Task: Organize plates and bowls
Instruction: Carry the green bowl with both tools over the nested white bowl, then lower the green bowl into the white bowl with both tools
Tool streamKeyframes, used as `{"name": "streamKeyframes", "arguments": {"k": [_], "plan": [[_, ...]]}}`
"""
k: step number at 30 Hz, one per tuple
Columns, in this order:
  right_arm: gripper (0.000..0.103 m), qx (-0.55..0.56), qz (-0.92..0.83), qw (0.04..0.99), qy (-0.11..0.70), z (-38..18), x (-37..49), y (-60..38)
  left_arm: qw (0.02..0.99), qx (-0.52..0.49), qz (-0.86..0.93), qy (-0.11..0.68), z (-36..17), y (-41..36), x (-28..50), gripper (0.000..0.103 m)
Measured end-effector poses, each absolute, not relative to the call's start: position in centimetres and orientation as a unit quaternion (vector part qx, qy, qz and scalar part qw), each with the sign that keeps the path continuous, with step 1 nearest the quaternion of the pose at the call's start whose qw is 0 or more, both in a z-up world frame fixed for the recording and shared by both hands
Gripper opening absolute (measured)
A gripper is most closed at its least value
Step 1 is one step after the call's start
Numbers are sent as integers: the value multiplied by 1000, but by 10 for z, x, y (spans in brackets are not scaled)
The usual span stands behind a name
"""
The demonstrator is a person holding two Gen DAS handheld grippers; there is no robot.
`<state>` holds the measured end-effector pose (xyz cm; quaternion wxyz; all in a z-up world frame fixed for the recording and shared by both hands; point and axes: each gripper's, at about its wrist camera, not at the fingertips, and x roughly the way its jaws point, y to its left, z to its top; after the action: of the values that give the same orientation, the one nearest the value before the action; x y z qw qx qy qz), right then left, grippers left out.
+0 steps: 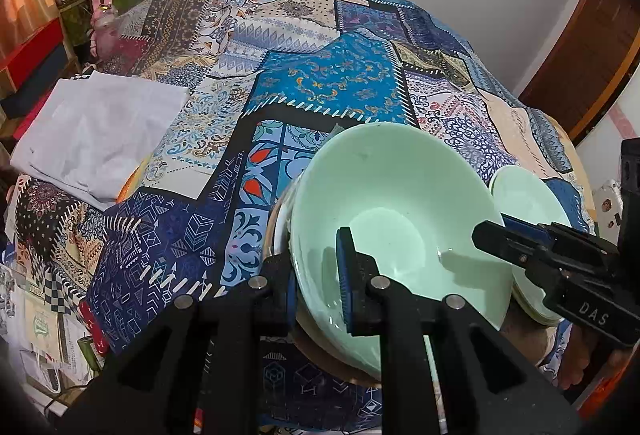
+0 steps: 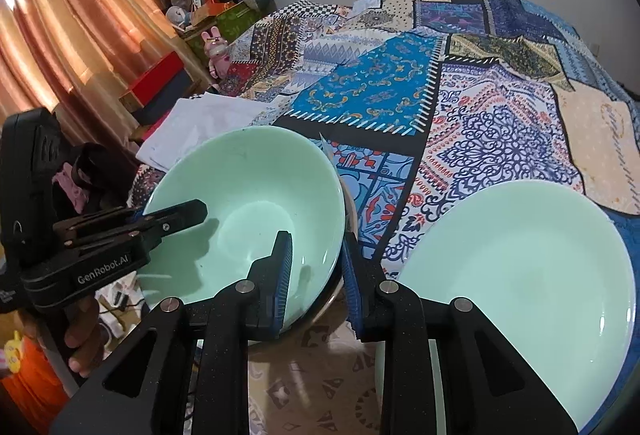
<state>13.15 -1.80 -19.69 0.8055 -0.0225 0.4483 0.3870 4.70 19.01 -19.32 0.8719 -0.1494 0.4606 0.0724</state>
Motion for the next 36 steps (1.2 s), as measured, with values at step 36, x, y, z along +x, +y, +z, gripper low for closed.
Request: {"name": "streamKeyframes", "arguments": {"k": [36], "plan": [[36,-13,382,803,457,-197,139,-26,875,-155,84,450,-177,205,26,47]]}}
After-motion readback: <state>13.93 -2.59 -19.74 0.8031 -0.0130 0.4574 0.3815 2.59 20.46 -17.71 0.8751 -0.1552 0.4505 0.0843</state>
